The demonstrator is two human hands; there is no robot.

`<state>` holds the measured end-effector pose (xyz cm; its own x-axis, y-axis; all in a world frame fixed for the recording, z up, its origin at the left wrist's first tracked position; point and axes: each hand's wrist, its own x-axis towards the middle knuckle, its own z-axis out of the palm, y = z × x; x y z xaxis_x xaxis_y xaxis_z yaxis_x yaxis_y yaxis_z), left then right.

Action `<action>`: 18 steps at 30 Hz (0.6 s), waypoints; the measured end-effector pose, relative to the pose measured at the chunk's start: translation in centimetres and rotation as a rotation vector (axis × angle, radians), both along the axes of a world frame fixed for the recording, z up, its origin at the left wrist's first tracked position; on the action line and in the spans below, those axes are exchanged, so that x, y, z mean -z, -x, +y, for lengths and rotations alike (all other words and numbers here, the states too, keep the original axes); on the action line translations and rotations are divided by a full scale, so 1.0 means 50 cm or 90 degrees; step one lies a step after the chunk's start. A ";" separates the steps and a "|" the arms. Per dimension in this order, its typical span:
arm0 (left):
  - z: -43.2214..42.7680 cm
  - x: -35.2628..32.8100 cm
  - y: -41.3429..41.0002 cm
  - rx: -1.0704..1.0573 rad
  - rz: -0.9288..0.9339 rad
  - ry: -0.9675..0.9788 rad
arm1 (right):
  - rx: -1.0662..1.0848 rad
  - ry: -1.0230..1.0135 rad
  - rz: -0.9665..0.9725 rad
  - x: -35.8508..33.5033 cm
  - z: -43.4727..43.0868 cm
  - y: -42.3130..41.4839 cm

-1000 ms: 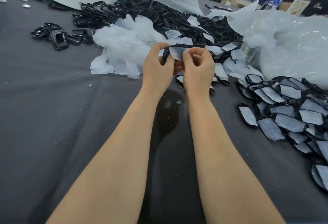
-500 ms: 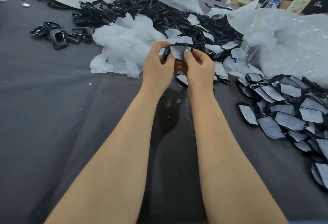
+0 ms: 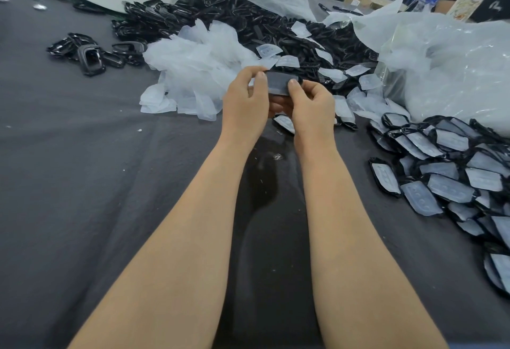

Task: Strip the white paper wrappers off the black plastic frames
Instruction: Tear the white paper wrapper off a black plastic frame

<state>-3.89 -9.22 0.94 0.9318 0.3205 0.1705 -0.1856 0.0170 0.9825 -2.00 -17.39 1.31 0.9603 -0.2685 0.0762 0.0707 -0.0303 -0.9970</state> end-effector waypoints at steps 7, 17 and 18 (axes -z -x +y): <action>0.004 0.009 -0.003 0.016 0.004 -0.066 | -0.001 0.046 -0.017 0.000 -0.006 0.002; 0.007 0.009 0.003 0.032 -0.027 0.070 | -0.016 0.154 -0.064 -0.003 -0.006 0.011; 0.005 0.010 0.003 0.037 -0.031 0.061 | -0.014 0.143 -0.061 -0.002 -0.006 0.011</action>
<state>-4.06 -8.95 0.43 0.9406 0.2835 0.1868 -0.2288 0.1227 0.9657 -2.53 -17.68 1.42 0.9512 -0.2137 0.2226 0.1674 -0.2485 -0.9540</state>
